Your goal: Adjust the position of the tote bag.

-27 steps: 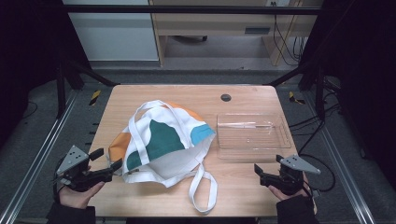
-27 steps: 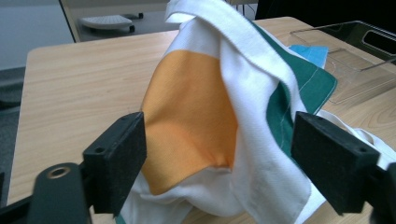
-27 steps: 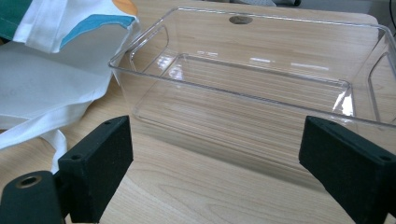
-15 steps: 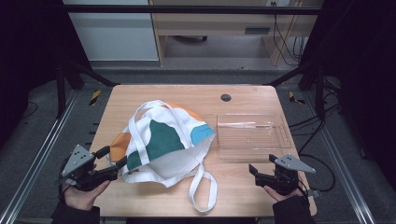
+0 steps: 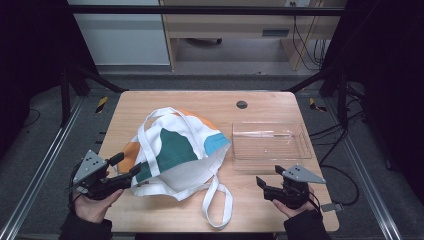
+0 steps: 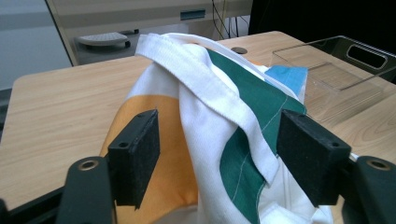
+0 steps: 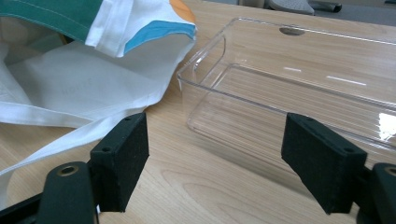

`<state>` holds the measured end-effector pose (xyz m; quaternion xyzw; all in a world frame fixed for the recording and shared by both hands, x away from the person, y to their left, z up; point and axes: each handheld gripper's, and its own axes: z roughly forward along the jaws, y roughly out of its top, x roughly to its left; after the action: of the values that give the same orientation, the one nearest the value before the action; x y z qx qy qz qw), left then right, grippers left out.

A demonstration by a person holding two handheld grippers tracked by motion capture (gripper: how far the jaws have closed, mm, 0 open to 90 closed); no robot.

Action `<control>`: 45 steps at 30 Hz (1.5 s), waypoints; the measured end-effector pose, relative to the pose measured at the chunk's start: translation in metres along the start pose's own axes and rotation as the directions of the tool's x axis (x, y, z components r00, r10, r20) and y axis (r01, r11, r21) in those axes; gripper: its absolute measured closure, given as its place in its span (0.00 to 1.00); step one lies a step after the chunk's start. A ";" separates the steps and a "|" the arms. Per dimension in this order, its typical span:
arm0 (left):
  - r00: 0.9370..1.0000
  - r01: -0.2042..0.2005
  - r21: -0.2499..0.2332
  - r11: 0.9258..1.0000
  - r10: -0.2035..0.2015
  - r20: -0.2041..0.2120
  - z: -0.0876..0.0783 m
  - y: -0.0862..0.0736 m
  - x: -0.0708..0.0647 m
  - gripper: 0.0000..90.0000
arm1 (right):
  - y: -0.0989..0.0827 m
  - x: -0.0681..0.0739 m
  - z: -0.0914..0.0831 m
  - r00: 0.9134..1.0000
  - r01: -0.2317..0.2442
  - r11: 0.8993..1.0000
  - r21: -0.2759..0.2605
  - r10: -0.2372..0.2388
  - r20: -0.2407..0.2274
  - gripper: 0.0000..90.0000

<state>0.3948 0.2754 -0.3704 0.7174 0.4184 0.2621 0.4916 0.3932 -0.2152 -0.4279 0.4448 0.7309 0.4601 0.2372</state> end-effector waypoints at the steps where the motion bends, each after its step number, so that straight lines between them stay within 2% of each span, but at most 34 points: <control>1: 1.000 -0.002 -0.002 1.000 0.002 0.000 0.001 0.002 -0.001 0.34 | 0.001 0.001 0.000 1.000 0.004 1.000 0.001 -0.004 -0.002 0.27; 6: 1.000 -0.031 0.015 0.999 0.031 0.000 0.011 0.009 -0.008 0.38 | 0.007 0.009 0.006 1.000 0.011 1.000 0.001 -0.011 -0.027 0.29; 9: 0.999 -0.039 0.023 0.999 0.040 -0.014 0.015 0.009 -0.010 0.40 | 0.012 0.014 0.009 0.999 0.013 1.000 -0.006 -0.013 -0.045 0.31; 11: 0.999 -0.046 0.047 0.998 0.047 -0.018 0.019 0.005 -0.012 0.41 | 0.014 0.018 0.011 0.998 0.014 1.000 -0.007 -0.014 -0.057 0.33; 19: 0.999 -0.042 0.093 0.995 0.045 -0.029 0.025 -0.007 -0.010 0.48 | 0.020 0.036 0.024 0.993 0.039 0.999 0.003 -0.038 -0.114 0.41; 28: 0.999 -0.023 0.132 0.991 0.027 -0.029 0.031 -0.015 -0.005 0.55 | 0.024 0.062 0.042 0.980 0.068 0.998 0.010 -0.065 -0.187 0.54; 35: 0.999 -0.015 0.152 0.988 0.020 -0.030 0.034 -0.019 -0.005 0.55 | 0.029 0.082 0.058 0.973 0.089 0.996 0.005 -0.085 -0.216 0.62; 39: 0.999 -0.015 0.152 0.988 0.020 -0.030 0.035 -0.020 -0.006 0.62 | 0.031 0.091 0.070 0.969 0.086 0.996 0.012 -0.081 -0.233 0.69; 45: 1.000 -0.019 0.158 0.987 0.021 -0.009 0.036 -0.019 -0.007 0.77 | 0.032 0.105 0.087 0.966 0.103 0.995 0.015 -0.096 -0.239 0.83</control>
<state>0.4129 0.2555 -0.4015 0.7569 0.4331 0.2368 0.4284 0.4212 -0.0776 -0.4338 0.3522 0.7817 0.4877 0.1645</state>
